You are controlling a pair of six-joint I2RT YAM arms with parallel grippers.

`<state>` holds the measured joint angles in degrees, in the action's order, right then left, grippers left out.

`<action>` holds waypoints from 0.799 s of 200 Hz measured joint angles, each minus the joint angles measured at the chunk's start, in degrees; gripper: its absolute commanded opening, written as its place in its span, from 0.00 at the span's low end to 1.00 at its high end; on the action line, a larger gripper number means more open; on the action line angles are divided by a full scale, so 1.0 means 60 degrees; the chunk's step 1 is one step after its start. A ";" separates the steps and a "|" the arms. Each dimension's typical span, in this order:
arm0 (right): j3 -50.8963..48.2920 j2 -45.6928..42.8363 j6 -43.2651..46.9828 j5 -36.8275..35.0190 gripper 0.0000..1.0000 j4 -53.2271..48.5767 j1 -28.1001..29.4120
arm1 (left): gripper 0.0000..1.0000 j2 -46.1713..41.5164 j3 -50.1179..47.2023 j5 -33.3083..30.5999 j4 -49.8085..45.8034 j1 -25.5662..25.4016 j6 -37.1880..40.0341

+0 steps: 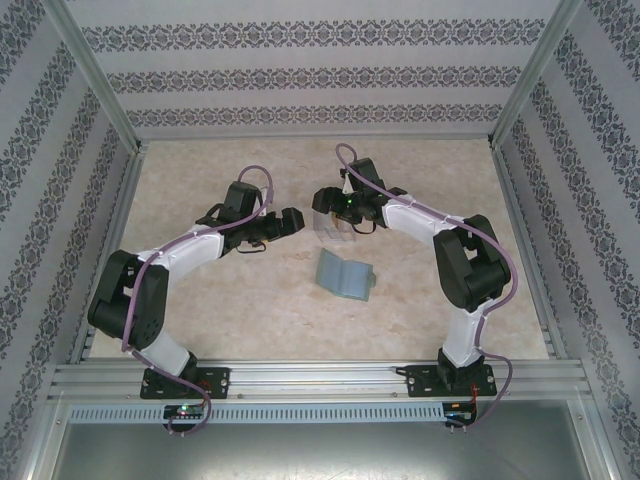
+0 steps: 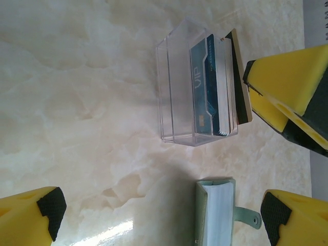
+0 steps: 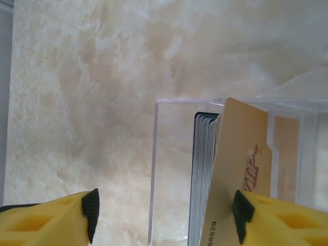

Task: Put the credit cards into the card holder

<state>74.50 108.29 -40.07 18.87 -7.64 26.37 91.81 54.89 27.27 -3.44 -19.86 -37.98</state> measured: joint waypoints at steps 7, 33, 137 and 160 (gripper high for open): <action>0.0000 0.0000 0.0018 -0.0015 0.55 -0.0015 0.0000 | 0.99 0.0022 0.0000 -0.0011 0.0000 0.0000 0.0000; 0.0000 0.0000 0.0036 -0.0036 0.47 -0.0073 0.0000 | 0.99 0.0069 0.0000 -0.0015 0.0000 -0.0004 0.0000; 0.0000 0.0000 0.0047 -0.0248 0.18 -0.0113 -0.0004 | 0.99 0.0076 0.0000 -0.0011 -0.0022 -0.0004 0.0004; 0.0000 0.0000 0.0058 -0.0251 0.15 -0.0113 -0.0004 | 0.99 0.0124 0.0000 -0.0011 -0.0025 -0.0004 0.0004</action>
<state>74.50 108.29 -39.72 17.37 -8.32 26.35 92.55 54.89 27.20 -3.60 -19.88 -37.95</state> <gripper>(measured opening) 0.177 0.992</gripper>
